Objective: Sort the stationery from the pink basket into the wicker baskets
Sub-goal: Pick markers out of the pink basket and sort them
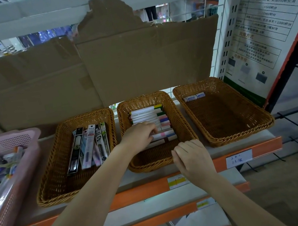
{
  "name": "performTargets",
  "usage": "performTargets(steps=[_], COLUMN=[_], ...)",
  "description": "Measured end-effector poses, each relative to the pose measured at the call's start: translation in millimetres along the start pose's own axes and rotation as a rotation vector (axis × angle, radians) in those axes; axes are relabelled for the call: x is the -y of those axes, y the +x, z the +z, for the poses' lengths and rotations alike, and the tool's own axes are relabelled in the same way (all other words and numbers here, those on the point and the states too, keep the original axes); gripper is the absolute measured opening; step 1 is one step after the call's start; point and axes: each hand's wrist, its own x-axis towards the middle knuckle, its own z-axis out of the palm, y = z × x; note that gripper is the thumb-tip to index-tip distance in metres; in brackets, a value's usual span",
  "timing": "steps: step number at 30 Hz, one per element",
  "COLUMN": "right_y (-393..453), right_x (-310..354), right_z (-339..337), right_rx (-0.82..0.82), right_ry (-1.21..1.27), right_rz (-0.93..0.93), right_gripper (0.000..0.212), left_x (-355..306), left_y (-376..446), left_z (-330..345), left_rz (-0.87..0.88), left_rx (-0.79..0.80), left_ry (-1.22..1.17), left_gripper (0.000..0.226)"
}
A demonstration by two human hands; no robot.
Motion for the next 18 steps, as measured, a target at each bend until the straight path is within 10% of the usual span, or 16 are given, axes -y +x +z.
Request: performTargets(steps=[18], right_y=[1.3], right_x=[0.6], right_z=[-5.2], right_rx=[0.017], right_ry=[0.023], right_rz=[0.000], right_gripper=[0.033], left_x=[-3.5], left_y=[-4.8], left_z=[3.8], left_rz=[-0.059], left_rx=[-0.014], left_ry=[0.005], left_gripper=[0.015])
